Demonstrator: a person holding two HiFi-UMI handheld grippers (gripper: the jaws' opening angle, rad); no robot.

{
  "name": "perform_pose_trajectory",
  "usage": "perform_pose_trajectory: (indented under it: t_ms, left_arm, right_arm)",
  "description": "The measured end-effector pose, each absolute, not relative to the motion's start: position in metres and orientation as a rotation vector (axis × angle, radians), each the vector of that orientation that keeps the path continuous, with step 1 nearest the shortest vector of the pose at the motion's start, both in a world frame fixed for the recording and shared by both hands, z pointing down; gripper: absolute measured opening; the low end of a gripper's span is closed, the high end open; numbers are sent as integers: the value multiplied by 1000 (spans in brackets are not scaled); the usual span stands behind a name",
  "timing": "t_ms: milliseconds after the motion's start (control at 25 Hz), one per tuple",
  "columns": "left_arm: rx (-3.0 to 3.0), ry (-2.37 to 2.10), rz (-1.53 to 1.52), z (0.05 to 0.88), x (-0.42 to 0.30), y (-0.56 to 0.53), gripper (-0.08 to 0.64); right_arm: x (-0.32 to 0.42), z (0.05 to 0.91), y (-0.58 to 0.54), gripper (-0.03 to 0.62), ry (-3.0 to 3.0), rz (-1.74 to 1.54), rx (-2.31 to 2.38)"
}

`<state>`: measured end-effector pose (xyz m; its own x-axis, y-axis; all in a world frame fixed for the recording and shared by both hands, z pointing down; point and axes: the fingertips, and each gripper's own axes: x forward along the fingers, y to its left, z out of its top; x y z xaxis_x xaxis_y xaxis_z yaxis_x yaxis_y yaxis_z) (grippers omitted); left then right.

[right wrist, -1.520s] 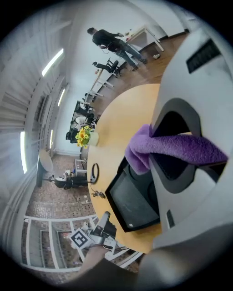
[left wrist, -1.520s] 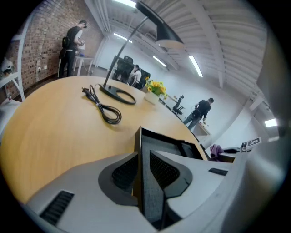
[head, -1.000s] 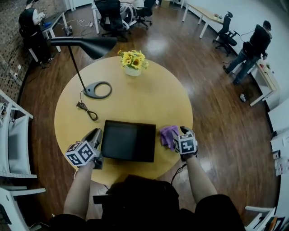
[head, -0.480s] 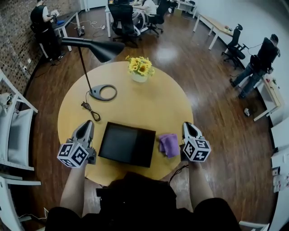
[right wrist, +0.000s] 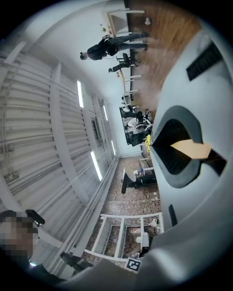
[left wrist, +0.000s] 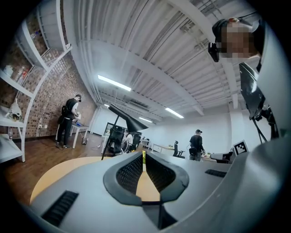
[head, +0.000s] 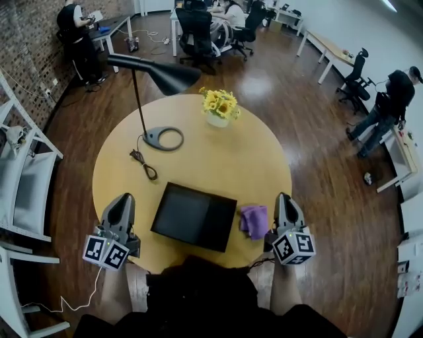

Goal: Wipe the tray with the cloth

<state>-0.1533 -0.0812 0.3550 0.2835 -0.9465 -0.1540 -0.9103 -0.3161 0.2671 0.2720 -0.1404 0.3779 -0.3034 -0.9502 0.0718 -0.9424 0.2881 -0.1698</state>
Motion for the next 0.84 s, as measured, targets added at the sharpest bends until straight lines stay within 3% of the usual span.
perform_pose_trajectory:
  t_ms: [840]
  left_arm:
    - [2331, -1797, -523, 358, -187, -66, 15]
  right_arm:
    - [261, 389, -132, 2, 2552, -223, -1907]
